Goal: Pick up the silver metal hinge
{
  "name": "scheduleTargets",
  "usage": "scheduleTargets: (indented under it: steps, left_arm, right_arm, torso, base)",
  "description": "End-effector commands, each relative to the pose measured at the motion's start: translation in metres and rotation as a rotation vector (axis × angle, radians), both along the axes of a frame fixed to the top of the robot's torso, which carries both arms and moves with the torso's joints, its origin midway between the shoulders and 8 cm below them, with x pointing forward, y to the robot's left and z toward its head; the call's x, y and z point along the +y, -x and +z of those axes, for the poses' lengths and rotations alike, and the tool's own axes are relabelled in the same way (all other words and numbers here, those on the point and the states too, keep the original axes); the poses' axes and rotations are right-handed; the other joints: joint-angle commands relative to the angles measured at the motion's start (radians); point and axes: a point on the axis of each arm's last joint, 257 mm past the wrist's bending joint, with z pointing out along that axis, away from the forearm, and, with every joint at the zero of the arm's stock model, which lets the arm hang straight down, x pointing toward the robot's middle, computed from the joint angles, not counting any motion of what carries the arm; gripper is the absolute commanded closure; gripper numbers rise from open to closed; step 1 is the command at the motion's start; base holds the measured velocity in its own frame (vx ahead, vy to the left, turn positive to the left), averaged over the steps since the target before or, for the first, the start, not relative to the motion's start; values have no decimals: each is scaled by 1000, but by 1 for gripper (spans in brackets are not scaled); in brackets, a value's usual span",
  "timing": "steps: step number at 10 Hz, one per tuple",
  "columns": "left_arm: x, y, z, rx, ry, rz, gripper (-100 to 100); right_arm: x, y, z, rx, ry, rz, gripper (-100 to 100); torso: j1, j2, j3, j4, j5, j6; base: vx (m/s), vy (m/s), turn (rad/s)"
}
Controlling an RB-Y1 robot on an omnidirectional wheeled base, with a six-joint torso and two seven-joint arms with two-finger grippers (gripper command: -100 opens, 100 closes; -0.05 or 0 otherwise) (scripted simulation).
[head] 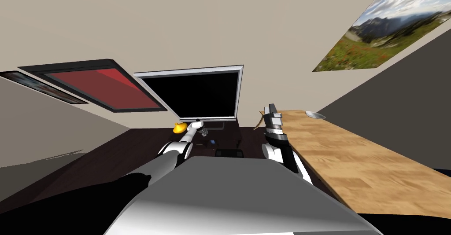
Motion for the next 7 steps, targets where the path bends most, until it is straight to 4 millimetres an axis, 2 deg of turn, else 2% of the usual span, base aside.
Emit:
scheduleTargets:
  steps: [1, 2, 4, 6, 7]
  left_arm:
    - [10, 5, 2, 1, -1, 11, 100]
    - [10, 5, 2, 1, -1, 11, 100]
    - [37, 11, 7, 3, 0, 45, 100]
    - [63, 18, 12, 1, -1, 79, 100]
    - [63, 18, 12, 1, -1, 79, 100]
  right_arm:
    - [0, 0, 0, 0, 0, 0, 0]
    - [0, 0, 0, 0, 0, 0, 0]
    - [0, 0, 0, 0, 0, 0, 0]
    - [0, 0, 0, 0, 0, 0, 0]
    - [0, 0, 0, 0, 0, 0, 0]
  torso:
    - [0, 0, 0, 0, 0, 0]
    - [-2, 0, 0, 0, 0, 0]
    - [-3, -1, 0, 0, -1, -1]
    - [-7, 1, 1, 1, -2, -1]
    - [-7, 1, 1, 1, -2, -2]
  base:
    - [-18, -7, -77]
    - [-1, -8, -5]
    - [-25, -40, -110]
    - [-44, -74, -216]
    - [-10, -69, -65]
